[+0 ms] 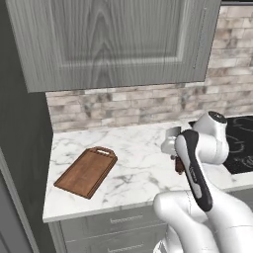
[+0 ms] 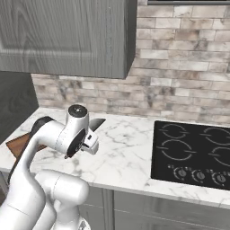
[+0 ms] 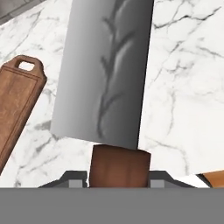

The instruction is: Move the cutting board and knife to the sink. Then move spray from the cabinet to the counter.

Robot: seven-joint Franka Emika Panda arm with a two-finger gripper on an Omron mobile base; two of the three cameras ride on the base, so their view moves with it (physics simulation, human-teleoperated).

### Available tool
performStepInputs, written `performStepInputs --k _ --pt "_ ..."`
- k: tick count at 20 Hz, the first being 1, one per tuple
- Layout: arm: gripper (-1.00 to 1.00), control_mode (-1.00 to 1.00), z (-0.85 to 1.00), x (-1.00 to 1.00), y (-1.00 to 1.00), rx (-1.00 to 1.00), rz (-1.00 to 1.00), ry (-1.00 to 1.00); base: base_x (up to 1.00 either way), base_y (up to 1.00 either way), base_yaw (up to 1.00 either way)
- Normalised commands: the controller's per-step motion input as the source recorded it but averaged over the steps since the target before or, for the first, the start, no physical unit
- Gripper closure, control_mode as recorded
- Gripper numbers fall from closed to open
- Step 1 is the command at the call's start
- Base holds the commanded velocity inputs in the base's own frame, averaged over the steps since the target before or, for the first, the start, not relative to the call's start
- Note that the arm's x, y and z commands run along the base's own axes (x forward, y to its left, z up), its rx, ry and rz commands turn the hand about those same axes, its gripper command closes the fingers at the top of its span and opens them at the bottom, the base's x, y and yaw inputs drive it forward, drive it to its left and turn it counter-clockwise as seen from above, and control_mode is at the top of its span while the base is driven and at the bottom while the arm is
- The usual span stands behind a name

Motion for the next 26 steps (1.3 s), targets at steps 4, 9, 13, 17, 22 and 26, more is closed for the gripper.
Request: performStepInputs --k 4,9,13,17,22,26 --pt "1.00 -1.00 0.58 -0.43 0.00 0.00 0.00 -0.01 0.00 0.00 0.00" --pt "1.00 -1.00 0.63 -0.44 -0.08 0.02 0.00 0.00 0.00 0.00 0.00" --pt "1.00 -1.00 0.53 -0.41 -0.09 0.04 0.00 0.00 0.00 0.00 0.00" --pt "1.00 -1.00 0.44 -0.53 -0.01 0.01 0.00 0.00 0.00 0.00 0.00" --pt "1.00 -1.00 0.40 -0.57 0.00 0.00 0.00 0.00 0.00 0.00 0.00" --pt "1.00 -1.00 0.21 -0.65 0.00 0.00 -0.01 0.00 0.00 0.00 0.00"
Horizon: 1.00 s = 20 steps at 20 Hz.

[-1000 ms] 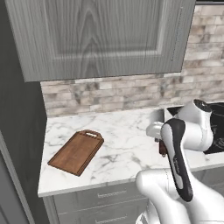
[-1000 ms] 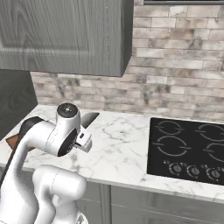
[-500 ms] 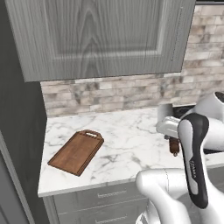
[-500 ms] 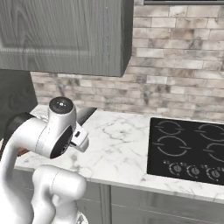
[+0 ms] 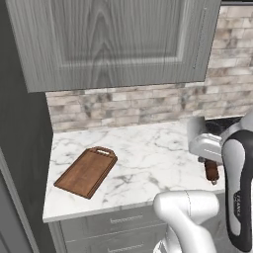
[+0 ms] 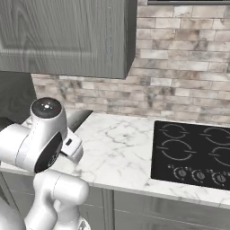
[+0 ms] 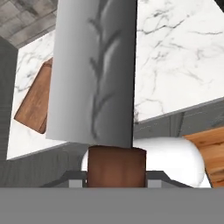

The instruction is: Move the cutting board and knife to the sink. Then move spray from the cabinet to the counter.

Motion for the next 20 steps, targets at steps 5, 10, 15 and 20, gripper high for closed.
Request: performStepInputs --k 5,10,15,20 --pt "1.00 -1.00 0.35 -0.53 0.00 0.00 0.00 0.00 0.00 0.00 0.00" --pt "1.00 1.00 0.16 -0.15 0.00 0.00 0.00 0.00 -0.23 -0.21 0.00" --pt "1.00 1.00 0.00 0.00 0.00 0.00 0.00 0.00 -0.58 -0.68 -0.04" --pt "1.00 1.00 0.00 0.00 0.00 0.00 0.00 0.00 -0.55 -0.88 -0.21"
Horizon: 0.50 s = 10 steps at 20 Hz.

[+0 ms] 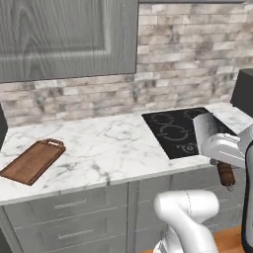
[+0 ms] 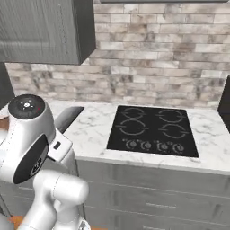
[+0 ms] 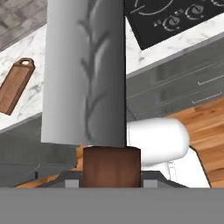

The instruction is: Move the cutting board and knife to the sink. Then move spray from the cabinet to the counter.

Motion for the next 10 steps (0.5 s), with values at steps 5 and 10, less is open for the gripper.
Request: performStepInputs --k 5,10 --pt "1.00 1.00 0.00 0.00 0.00 0.00 0.00 0.00 -0.11 -0.46 -0.54" --pt "1.00 1.00 0.00 0.00 0.00 0.00 0.00 0.00 -0.06 -0.50 -0.58"
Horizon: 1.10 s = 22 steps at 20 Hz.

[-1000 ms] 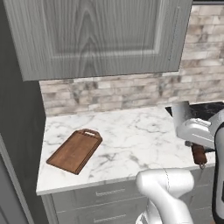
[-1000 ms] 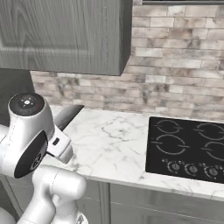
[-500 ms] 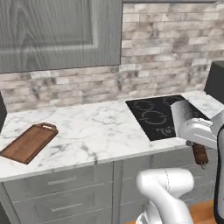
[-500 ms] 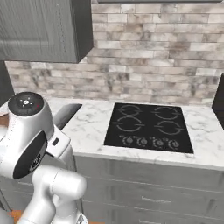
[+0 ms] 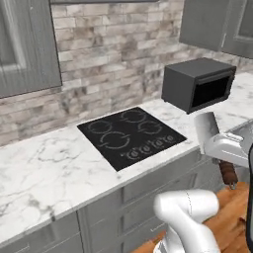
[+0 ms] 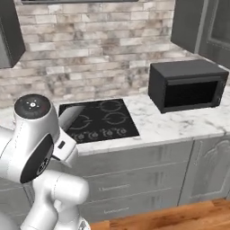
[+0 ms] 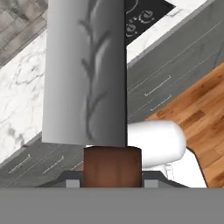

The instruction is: Move the cutting board and knife to the sink. Then move spray from the cabinet to the counter.

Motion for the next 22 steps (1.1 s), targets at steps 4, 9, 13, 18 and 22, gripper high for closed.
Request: performStepInputs --k 4,9,13,18,22 --pt "1.00 1.00 0.00 0.00 0.00 0.00 0.00 0.00 -0.01 -0.36 -0.55" --pt "1.00 1.00 0.00 0.00 0.00 0.00 0.00 0.00 -0.11 -0.92 -0.16" --pt "1.00 1.00 0.00 0.00 0.00 0.00 0.00 0.00 -0.07 -1.00 -0.52" --pt "1.00 1.00 0.00 0.00 0.00 0.00 0.00 0.00 0.00 -0.51 -0.80" --pt "1.00 1.00 0.00 0.00 0.00 0.00 0.00 0.00 0.00 -0.30 -0.87"
